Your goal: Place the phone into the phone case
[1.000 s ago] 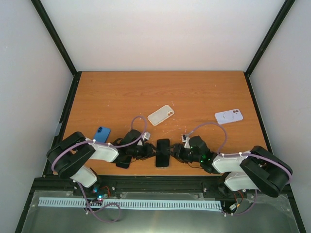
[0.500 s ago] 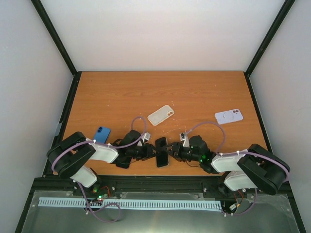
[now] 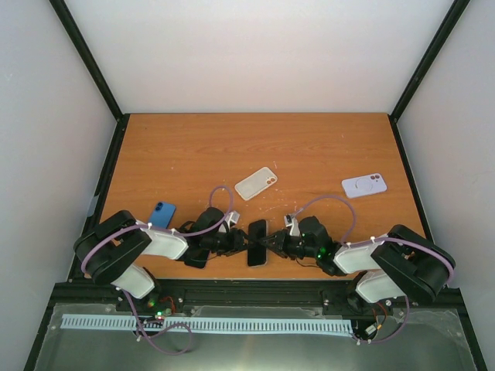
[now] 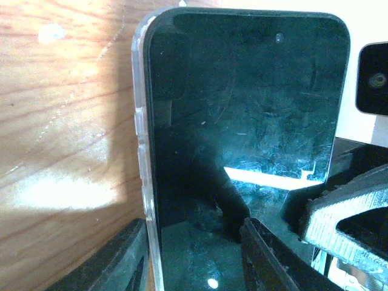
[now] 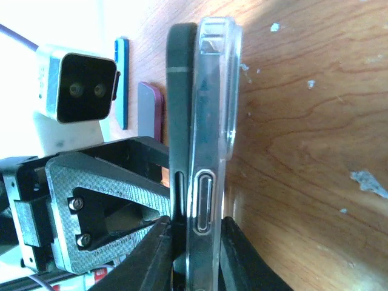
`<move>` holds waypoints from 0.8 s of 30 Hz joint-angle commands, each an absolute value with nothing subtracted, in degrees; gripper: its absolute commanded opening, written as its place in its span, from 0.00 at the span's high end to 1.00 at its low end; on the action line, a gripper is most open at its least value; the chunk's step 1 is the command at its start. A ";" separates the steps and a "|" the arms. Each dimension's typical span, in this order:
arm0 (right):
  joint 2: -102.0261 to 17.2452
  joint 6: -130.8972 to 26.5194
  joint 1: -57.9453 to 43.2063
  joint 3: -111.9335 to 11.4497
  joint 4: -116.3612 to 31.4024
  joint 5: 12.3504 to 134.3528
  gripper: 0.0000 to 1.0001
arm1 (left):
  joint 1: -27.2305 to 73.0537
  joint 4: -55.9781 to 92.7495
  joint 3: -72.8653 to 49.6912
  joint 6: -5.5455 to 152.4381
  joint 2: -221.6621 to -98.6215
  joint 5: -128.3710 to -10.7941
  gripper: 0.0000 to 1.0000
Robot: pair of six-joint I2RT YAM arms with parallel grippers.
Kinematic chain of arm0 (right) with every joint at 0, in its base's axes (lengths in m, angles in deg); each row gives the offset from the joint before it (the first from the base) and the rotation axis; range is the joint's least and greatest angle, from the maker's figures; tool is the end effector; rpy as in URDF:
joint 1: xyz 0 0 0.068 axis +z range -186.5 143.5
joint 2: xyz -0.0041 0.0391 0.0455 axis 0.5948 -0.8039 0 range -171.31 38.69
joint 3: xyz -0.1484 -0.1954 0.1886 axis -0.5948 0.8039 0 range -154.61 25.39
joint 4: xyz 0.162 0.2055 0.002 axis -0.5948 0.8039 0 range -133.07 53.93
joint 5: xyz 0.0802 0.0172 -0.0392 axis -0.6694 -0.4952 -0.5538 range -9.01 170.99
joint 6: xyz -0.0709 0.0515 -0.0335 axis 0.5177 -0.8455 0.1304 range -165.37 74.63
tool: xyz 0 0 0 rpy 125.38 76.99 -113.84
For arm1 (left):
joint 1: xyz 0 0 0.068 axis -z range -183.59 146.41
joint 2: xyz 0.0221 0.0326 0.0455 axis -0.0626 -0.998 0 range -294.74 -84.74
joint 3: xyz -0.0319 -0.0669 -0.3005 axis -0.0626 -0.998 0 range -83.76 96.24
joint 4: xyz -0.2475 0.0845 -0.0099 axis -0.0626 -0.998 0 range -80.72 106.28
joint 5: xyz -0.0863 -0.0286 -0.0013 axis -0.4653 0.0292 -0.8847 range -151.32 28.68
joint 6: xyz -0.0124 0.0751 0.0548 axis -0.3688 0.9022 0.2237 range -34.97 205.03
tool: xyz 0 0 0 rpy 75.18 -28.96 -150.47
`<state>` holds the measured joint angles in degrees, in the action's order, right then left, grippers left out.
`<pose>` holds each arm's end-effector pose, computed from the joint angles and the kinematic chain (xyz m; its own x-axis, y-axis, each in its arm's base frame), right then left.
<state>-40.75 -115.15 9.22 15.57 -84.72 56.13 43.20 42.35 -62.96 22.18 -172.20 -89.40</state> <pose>0.1418 0.1963 0.1304 -0.9660 0.2290 -0.1203 -0.0068 0.4422 0.8969 0.1570 -0.2253 0.1168 -0.9932 -0.0893 -0.0740 0.0087 0.5789 -0.8153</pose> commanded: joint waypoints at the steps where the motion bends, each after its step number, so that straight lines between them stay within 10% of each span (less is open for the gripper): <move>1: -39.13 -113.84 9.86 14.70 -87.52 55.45 0.85 | 43.83 41.71 -63.23 22.62 -171.42 -88.46 0.58; 7: -37.94 -111.98 9.91 13.41 -81.24 57.16 0.91 | 43.80 40.65 -62.79 22.71 -171.85 -88.08 0.57; 13: -35.75 -109.05 9.91 11.12 -73.02 59.42 0.73 | 43.83 40.30 -62.67 22.69 -172.31 -87.95 0.58; 24: -28.83 -106.26 9.90 11.46 -68.18 62.55 0.95 | 42.80 40.34 -65.50 19.34 -163.93 -87.78 0.48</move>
